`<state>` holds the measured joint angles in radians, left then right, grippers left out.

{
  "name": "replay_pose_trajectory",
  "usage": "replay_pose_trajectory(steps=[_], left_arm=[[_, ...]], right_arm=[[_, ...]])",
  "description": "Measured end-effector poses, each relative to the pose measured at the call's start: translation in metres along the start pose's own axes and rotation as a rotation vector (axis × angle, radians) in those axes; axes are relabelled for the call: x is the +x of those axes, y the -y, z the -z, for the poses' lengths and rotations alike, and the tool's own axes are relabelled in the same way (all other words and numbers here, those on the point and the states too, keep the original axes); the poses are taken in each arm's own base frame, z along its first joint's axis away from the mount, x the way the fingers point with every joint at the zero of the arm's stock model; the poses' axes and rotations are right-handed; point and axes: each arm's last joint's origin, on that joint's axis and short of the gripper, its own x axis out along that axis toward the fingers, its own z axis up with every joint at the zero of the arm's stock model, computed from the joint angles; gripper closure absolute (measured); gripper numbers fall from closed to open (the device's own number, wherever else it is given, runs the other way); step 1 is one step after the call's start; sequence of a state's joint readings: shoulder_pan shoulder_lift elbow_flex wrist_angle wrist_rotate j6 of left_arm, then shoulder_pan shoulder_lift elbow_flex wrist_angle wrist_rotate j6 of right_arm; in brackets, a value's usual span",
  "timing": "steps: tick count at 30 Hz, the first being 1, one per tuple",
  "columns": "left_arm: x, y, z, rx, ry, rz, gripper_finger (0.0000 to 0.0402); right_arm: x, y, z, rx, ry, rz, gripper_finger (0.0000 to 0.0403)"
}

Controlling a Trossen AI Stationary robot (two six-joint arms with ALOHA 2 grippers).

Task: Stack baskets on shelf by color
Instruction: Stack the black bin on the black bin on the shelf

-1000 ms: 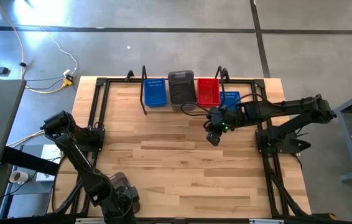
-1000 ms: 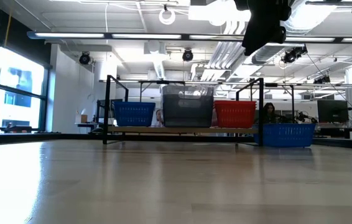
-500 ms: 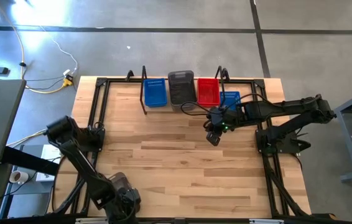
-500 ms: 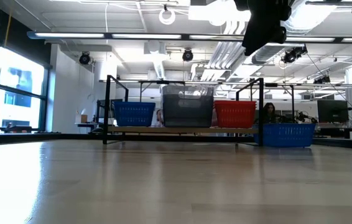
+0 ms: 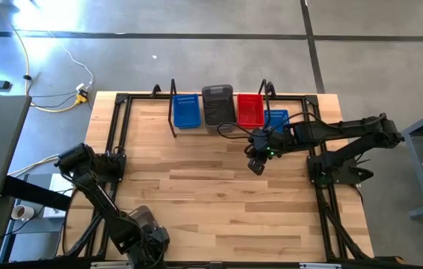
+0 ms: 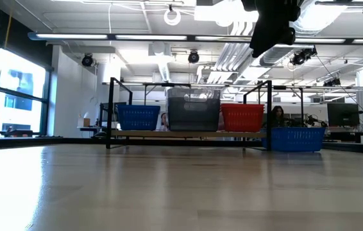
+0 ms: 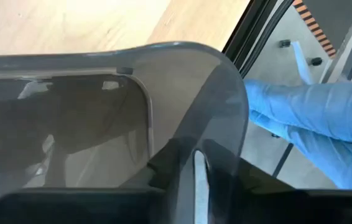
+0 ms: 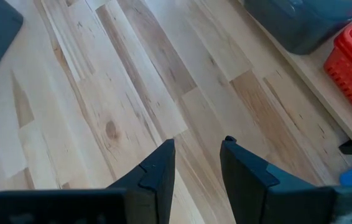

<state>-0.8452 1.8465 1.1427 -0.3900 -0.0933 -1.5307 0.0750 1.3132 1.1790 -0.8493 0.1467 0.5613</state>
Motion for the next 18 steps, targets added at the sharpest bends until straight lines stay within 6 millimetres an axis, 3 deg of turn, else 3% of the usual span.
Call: replay_pose_trajectory(steps=[4, 11, 18], left_arm=[[0.000, -0.001, 0.000, 0.024, -0.003, -0.007, 0.0390], [-0.008, 0.004, -0.003, 0.112, -0.012, -0.085, 0.0398], [-0.034, 0.021, -0.029, 0.244, 0.016, -0.191, 0.0401]], right_arm=[[0.000, 0.000, 0.000, -0.001, 0.000, 0.000, 0.0289], [0.000, 0.000, 0.000, -0.003, 0.001, 0.001, 0.0289], [0.000, 0.000, 0.000, -0.019, 0.001, 0.002, 0.0289]])
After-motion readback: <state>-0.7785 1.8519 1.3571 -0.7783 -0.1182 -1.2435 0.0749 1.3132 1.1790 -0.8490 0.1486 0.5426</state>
